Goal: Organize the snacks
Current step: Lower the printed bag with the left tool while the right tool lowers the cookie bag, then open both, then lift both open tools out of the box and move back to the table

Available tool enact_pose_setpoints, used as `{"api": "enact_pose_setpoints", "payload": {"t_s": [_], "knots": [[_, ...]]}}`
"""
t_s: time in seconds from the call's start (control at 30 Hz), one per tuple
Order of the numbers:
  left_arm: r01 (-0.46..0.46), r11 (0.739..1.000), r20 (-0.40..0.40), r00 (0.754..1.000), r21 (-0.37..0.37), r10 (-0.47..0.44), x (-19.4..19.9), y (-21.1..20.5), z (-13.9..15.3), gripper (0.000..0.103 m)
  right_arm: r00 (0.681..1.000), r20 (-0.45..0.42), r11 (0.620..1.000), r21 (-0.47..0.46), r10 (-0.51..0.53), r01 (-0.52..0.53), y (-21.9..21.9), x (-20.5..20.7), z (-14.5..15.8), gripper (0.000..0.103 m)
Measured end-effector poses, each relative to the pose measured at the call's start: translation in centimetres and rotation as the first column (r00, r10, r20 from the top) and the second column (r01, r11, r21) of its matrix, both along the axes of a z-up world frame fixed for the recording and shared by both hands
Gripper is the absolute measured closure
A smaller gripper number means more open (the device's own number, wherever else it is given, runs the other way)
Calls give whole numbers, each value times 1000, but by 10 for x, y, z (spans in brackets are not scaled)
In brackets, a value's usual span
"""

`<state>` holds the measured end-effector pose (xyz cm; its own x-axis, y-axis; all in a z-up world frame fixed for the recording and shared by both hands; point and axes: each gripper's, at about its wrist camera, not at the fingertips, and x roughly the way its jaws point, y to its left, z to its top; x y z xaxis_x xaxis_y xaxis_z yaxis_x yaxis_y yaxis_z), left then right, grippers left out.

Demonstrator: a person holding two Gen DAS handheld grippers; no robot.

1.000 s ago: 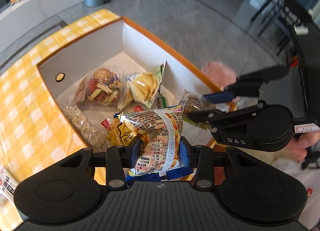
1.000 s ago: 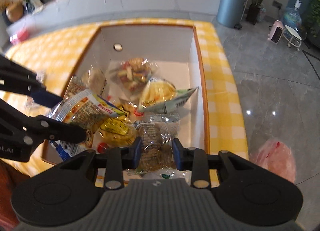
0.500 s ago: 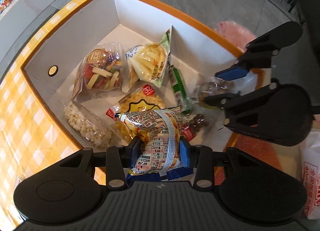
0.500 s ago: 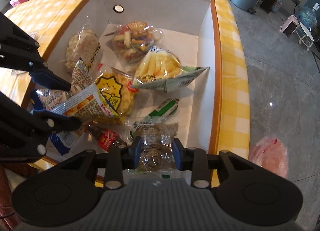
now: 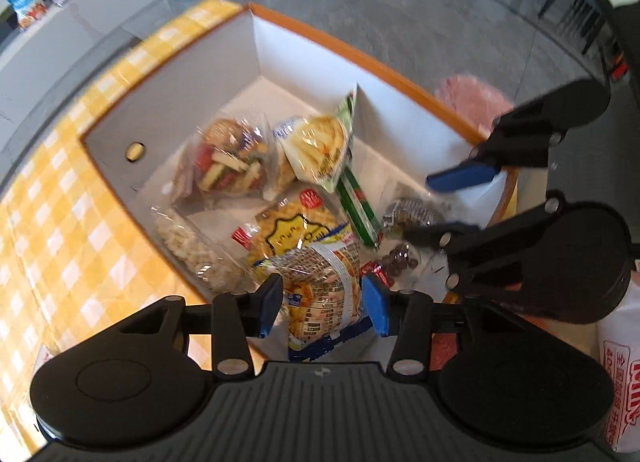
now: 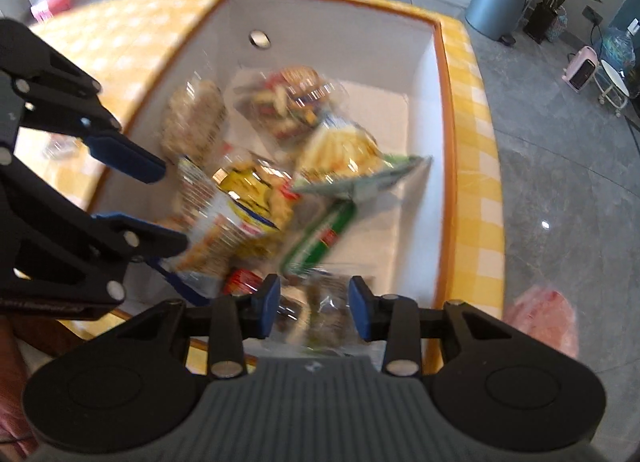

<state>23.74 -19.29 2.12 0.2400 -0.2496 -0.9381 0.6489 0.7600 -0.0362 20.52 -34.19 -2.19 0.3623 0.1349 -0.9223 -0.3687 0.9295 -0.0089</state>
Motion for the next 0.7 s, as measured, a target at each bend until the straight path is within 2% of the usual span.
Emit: {"api": "enact_pose_setpoints", "payload": {"t_s": [0.07, 0.17, 0.27, 0.43, 0.5, 0.7], "knots": [[-21, 1000, 65, 998, -21, 22, -7, 9, 11, 48, 1000, 20, 999, 50, -9, 8, 4, -3, 5, 66], [-45, 997, 187, 981, -60, 56, -22, 24, 27, 48, 999, 43, 992, 129, -20, 14, 12, -6, 12, 66], [-103, 988, 240, 962, -114, 128, -32, 43, 36, 48, 996, 77, 983, 181, -34, 20, 25, -3, 11, 68], [-176, 976, 351, 912, -129, 211, -50, 65, 41, 48, 995, 86, 976, 218, -43, 23, 44, 6, -4, 91], [-205, 970, 365, 899, -134, 241, -54, 71, 41, 48, 998, 56, 977, 215, -28, 15, 51, 9, -13, 93], [-262, 948, 359, 880, -178, 311, -57, 85, 41, 48, 999, 52, 984, 180, -15, 6, 62, 14, -29, 93]]}}
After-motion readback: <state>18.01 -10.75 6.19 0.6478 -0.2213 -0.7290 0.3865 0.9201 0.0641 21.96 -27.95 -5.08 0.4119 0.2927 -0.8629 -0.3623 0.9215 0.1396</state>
